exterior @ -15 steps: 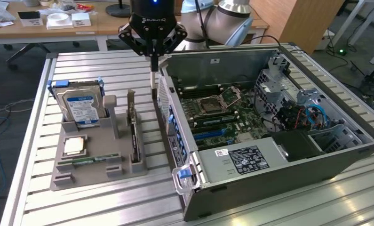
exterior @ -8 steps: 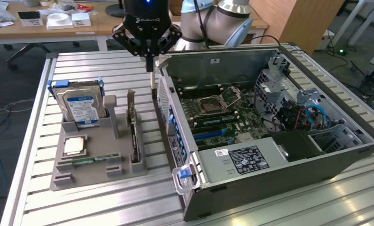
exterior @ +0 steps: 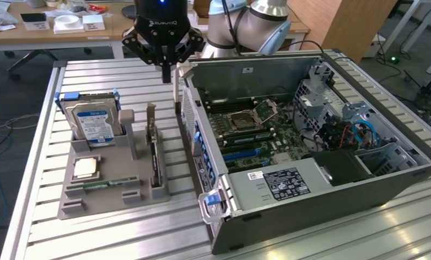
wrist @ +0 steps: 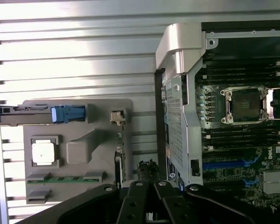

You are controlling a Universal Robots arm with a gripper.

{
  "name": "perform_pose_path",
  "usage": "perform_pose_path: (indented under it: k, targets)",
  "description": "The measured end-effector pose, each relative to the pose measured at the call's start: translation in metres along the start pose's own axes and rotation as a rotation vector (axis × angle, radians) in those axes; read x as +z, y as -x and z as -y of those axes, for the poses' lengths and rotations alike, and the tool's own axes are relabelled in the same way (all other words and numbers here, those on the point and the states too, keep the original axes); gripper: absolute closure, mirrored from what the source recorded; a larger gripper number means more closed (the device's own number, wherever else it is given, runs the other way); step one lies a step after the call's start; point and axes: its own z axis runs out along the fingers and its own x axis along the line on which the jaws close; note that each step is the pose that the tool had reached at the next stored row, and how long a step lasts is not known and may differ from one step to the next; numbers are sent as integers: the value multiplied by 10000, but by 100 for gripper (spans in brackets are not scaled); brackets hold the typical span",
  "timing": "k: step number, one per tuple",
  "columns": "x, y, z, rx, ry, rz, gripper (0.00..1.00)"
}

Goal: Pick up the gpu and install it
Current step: 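Reach for the gpu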

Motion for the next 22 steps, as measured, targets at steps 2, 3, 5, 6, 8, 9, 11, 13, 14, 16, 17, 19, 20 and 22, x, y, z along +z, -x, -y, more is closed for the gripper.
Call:
perform_pose_path:
  k: [2, 3, 5, 6, 8, 9, 11, 13, 14, 16, 17, 19, 20, 22]
  targets:
    - [-1, -26, 1, 0, 0, 0, 89]
    - [-1, -38, 2, -1, 0, 0, 89]
    - [-1, -62, 3, 0, 0, 0, 89]
    - [-1, -69, 3, 0, 1, 0, 89]
    - [-1, -71, 4, -2, 0, 1, 89]
    - [-2, -71, 4, -2, 0, 0, 89]
    - [-2, -72, 4, 0, 0, 0, 89]
    - [-2, -73, 4, 0, 0, 0, 89]
    - [-2, -80, 4, 2, 0, 0, 89]
    - [-2, -104, 6, 1, 0, 0, 89]
    - [-3, -116, 6, 1, 0, 0, 89]
    - [-3, -139, 7, 1, 0, 0, 89]
    - [-3, -148, 8, 1, 0, 1, 89]
    - [-3, -169, 8, 1, 0, 0, 89]
